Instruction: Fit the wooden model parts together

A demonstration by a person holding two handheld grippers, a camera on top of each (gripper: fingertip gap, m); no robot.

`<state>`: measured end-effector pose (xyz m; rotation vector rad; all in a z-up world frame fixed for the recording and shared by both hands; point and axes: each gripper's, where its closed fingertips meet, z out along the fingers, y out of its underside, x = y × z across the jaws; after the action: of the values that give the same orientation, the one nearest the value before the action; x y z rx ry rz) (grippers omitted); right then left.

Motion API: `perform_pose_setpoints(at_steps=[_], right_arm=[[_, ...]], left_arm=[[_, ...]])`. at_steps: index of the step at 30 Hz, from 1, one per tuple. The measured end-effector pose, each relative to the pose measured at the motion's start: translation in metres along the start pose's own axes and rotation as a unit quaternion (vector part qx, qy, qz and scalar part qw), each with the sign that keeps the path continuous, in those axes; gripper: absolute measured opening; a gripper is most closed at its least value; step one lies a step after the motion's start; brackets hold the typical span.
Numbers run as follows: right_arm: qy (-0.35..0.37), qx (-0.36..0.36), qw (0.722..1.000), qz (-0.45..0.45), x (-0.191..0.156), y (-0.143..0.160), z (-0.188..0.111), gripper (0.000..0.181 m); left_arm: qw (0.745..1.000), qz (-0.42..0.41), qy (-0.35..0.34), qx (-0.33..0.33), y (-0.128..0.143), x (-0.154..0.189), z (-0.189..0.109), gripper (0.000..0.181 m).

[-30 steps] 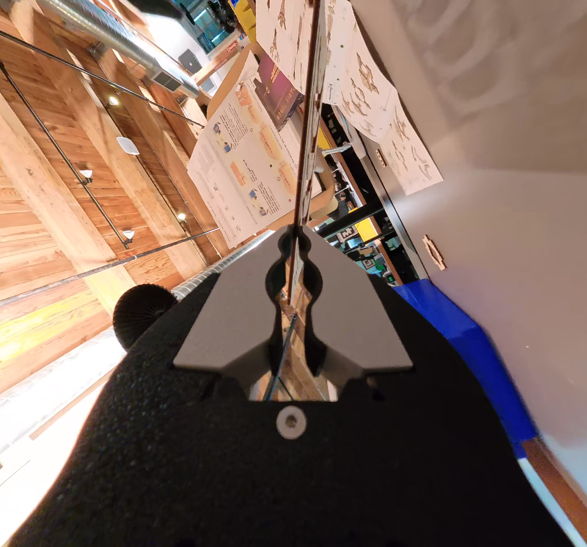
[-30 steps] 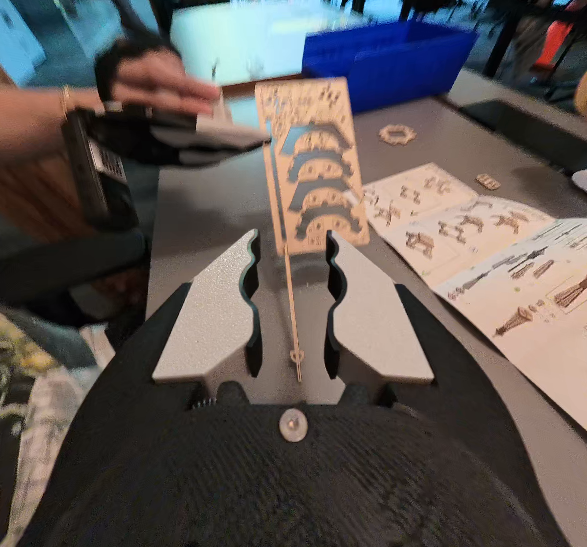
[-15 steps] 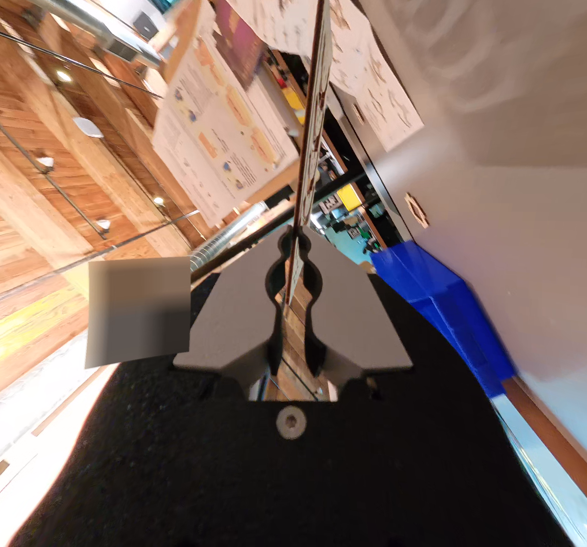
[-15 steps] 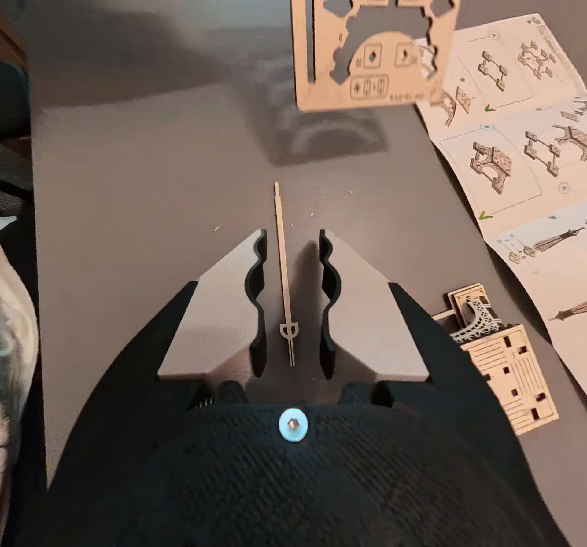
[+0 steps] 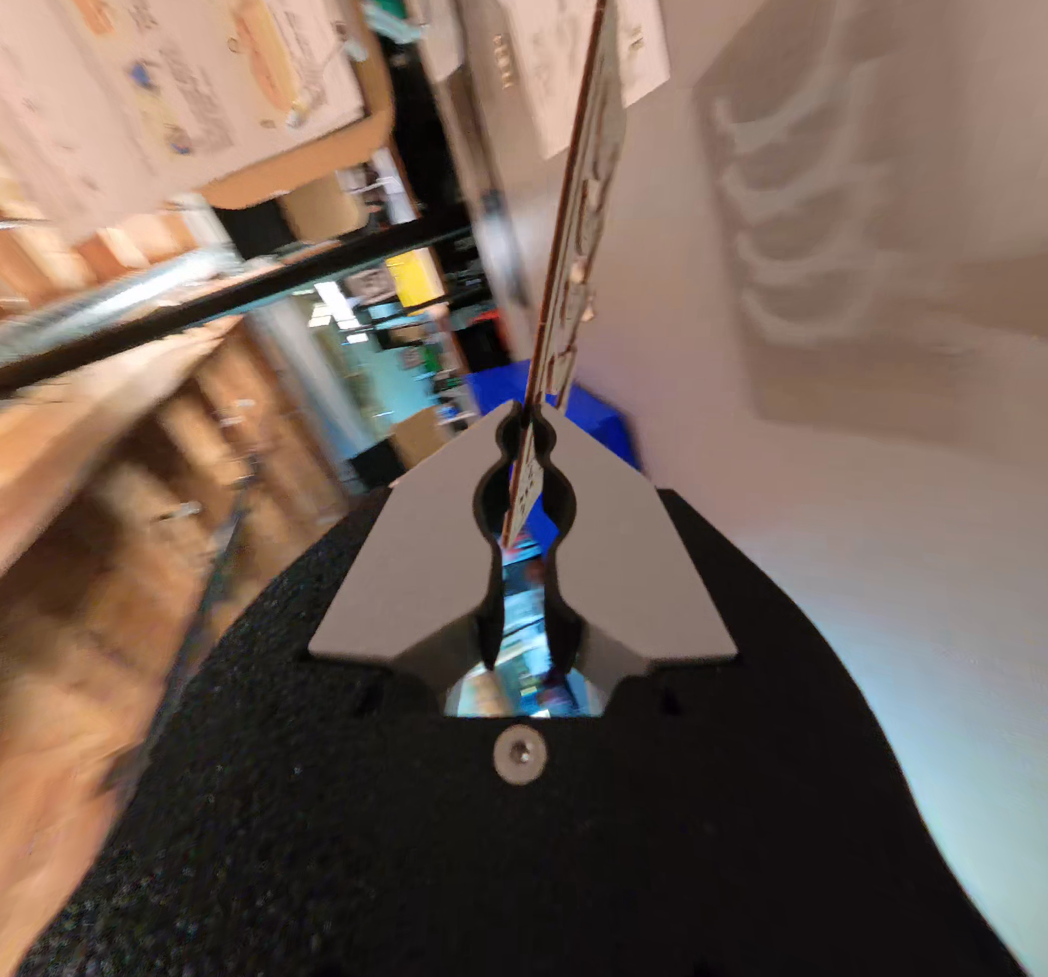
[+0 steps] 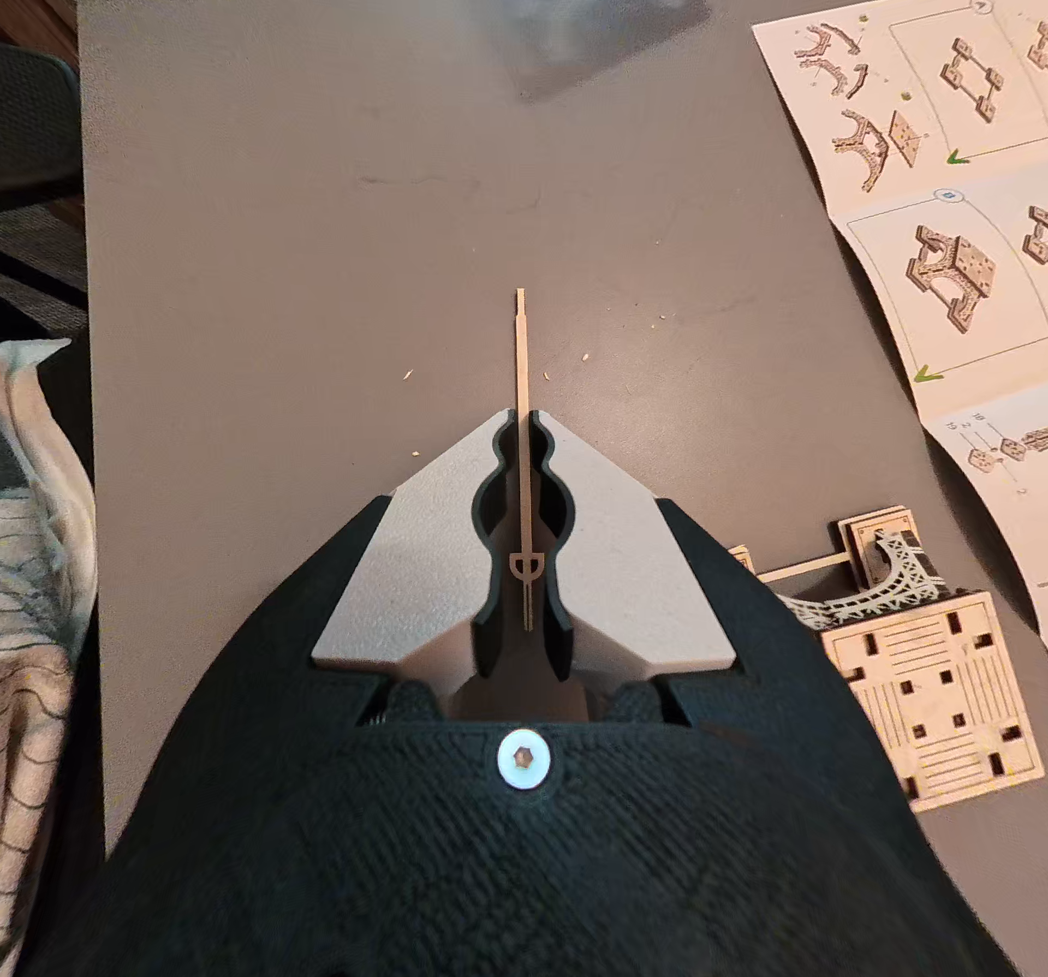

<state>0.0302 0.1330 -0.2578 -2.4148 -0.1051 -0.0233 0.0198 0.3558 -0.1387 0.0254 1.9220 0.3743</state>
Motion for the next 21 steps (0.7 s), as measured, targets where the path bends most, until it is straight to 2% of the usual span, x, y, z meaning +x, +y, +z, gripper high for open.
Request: perform_pose_setpoints(at_steps=[1,3,6,8,11,14,17,21], right_arm=[[-0.003,-0.001,1.000,-0.001,0.000,0.000,0.000,0.002],[-0.009,-0.003,1.000,-0.005,0.000,0.001,-0.001,0.002],[-0.018,-0.004,1.000,-0.007,-0.001,0.002,-0.002,0.002],[-0.016,-0.002,1.000,-0.007,0.000,0.003,-0.002,0.002],[-0.027,0.005,1.000,-0.004,-0.004,0.002,-0.003,0.002],[-0.031,0.026,0.999,0.009,-0.003,-0.003,-0.008,0.002],[-0.038,0.103,0.993,0.039,0.002,-0.024,-0.026,0.021],[-0.022,0.242,0.967,0.075,0.017,-0.064,-0.061,0.049]], left_arm=[[0.998,-0.029,0.056,0.017,0.000,0.006,-0.004,0.000],[0.986,-0.083,0.134,0.051,0.000,0.005,-0.013,0.001],[0.951,-0.123,0.265,0.104,0.001,0.009,-0.027,0.000],[0.909,-0.148,0.366,0.133,-0.001,0.014,-0.037,0.000],[0.849,-0.181,0.464,0.177,-0.012,0.013,-0.042,0.000],[0.804,-0.203,0.517,0.213,-0.033,0.014,-0.038,0.000],[0.763,-0.228,0.551,0.251,-0.062,0.020,-0.035,0.000],[0.716,-0.276,0.562,0.308,-0.102,0.022,-0.025,0.000]])
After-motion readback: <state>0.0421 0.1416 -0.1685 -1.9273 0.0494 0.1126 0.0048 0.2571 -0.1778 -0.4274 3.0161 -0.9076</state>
